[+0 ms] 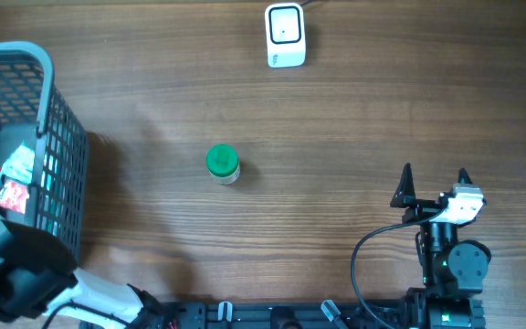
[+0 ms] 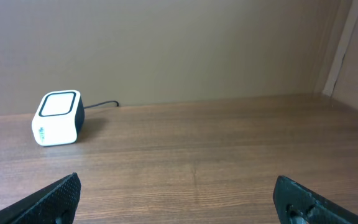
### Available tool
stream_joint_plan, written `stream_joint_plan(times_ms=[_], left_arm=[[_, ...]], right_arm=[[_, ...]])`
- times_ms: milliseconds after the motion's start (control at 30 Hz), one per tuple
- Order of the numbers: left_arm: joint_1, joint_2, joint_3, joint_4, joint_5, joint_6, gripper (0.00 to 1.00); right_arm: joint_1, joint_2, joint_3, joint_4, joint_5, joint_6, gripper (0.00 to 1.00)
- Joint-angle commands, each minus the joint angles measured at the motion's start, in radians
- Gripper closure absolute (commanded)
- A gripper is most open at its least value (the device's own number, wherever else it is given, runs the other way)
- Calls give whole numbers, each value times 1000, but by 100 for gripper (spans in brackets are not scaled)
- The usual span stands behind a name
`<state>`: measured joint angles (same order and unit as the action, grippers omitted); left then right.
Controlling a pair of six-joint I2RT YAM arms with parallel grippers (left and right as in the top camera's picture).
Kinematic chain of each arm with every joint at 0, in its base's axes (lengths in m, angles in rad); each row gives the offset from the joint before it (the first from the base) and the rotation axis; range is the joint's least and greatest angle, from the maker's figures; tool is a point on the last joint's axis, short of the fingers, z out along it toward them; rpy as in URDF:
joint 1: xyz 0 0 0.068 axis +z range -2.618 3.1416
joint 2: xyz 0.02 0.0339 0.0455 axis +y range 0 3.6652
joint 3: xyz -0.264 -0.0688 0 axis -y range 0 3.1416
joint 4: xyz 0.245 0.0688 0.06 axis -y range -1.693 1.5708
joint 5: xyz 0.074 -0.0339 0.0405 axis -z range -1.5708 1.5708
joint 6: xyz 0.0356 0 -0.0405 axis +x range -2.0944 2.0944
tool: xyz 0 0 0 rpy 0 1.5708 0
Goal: Scan the item barcode
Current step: 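Move the left gripper back into the basket, then grasp the mint-green wet-wipe pack with the left gripper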
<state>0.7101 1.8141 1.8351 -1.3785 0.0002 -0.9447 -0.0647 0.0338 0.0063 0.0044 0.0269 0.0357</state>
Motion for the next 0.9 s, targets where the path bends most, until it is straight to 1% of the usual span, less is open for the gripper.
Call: stream_joint_plan(times_ms=[0,167,200,267,433,533,567,600,667,733,867], left_arm=[[3,6,-194,126,15,-6,3],[1,6,-357,298,7,-6,4],[1,6,-387,328,6,-6,6],[1,6,-447,386,3,-6,16],[0,6,-594,549,3,-6,20],[0,6,-654,612,1,-6,21],[0,6,-668,629,-5,-6,27],[0,6,-678,642,-15,-6,36],[0,6,-685,656,-37,-6,73],[0,5,-685,658,-43,-6,96],[0,-4,-685,657,-42,-6,96]], right_arm=[[-6,-3,-1,3,-9,-10,0],[-6,-3,-1,3,-9,-10,0],[-6,-3,-1,3,-9,-10,0],[-6,-3,-1,3,-9,-10,0],[-6,-3,-1,3,-9,-10,0],[-6,-3,-1,3,-9,-10,0],[-6,-3,-1,3,-9,-10,0],[-6,-3,-1,3,-9,-9,0],[-6,-3,-1,3,-9,-10,0],[-6,-3,-1,3,-9,-10,0],[-6,-3,-1,3,-9,-10,0]])
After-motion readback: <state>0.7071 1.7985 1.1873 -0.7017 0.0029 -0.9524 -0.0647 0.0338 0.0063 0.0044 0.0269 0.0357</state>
